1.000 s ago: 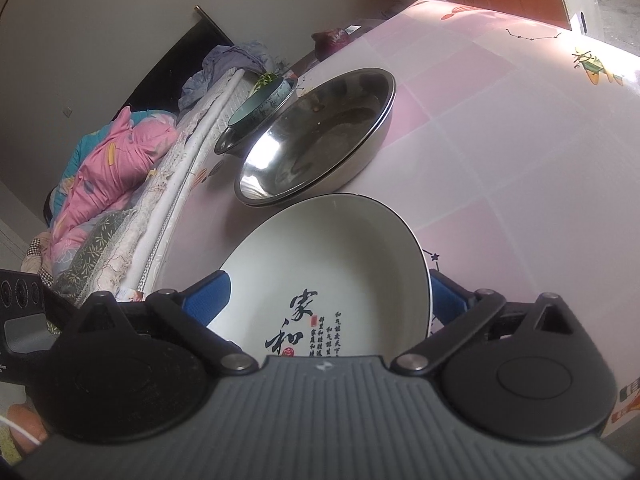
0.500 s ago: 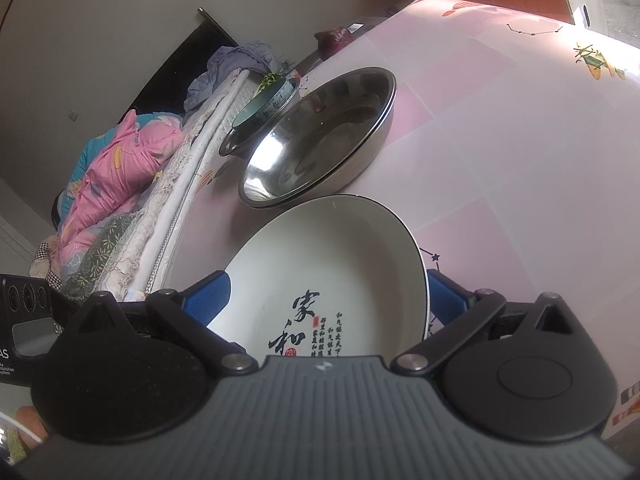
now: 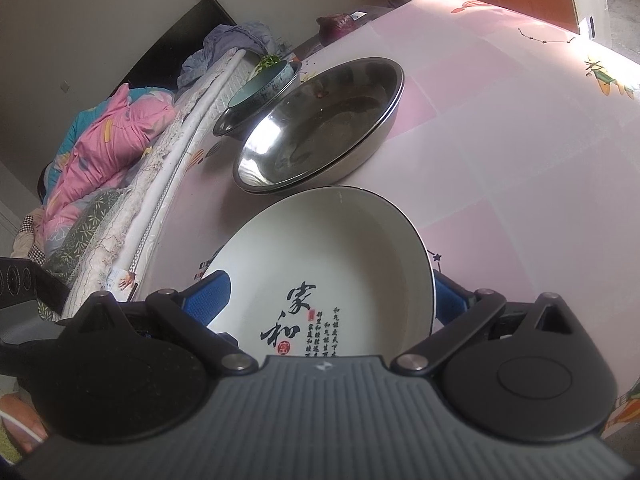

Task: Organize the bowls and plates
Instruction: 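Lift the white plate off the table with both grippers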

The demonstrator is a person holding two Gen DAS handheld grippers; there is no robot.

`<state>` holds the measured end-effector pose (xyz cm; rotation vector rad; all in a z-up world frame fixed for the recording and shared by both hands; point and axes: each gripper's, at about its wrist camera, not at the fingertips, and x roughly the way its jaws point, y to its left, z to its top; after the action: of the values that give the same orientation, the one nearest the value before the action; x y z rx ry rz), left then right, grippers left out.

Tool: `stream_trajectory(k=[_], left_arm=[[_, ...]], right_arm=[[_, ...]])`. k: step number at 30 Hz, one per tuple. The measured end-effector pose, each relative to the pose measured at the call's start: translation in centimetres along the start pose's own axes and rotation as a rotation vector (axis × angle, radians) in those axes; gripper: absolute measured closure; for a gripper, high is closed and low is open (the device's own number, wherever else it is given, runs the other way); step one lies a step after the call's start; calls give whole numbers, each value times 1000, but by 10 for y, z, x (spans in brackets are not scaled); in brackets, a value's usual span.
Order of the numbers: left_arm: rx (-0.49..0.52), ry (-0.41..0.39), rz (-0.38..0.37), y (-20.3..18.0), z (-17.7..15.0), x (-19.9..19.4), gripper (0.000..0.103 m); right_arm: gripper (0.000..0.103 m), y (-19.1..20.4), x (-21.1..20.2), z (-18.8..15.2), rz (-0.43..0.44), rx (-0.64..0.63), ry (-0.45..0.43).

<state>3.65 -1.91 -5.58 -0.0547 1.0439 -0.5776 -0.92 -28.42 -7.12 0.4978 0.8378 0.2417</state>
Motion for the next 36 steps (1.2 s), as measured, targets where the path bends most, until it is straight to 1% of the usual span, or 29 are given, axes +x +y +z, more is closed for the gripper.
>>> stream_trajectory(k=[5, 8, 11, 15, 20, 24, 27, 29, 31, 34, 35, 36], left_arm=[[-5, -2, -8, 1, 0, -1, 53], [-9, -2, -12, 3, 0, -1, 53], [-11, -4, -15, 3, 0, -1, 53], [-7, -4, -13, 2, -1, 0, 53], [-10, -3, -16, 3, -1, 0, 53], [-6, -2, -12, 3, 0, 0, 53], [-4, -3, -11, 3, 0, 0, 53], [-2, -2, -8, 2, 0, 0, 53], [7, -5, 4, 2, 0, 0, 53], [22, -7, 19, -1, 1, 1, 53], [29, -8, 24, -2, 1, 1, 54], [35, -9, 29, -2, 1, 1, 54]], right_arm=[[1, 17, 6, -1, -85, -106, 40], [1, 25, 9, -1, -136, -142, 59], [1, 27, 11, 2, -163, -152, 83], [1, 29, 11, 4, -170, -179, 99], [1, 23, 7, 1, -142, -169, 73], [1, 7, 0, 3, -60, -95, 33], [1, -4, -3, 5, 1, -40, 19], [1, -10, -4, 7, 27, 3, 9], [1, -13, -6, 8, 29, 34, 3], [3, -10, -12, 3, 3, 16, -29], [4, -11, -15, 0, -8, 9, -41], [7, -11, -18, -3, -19, 2, -51]])
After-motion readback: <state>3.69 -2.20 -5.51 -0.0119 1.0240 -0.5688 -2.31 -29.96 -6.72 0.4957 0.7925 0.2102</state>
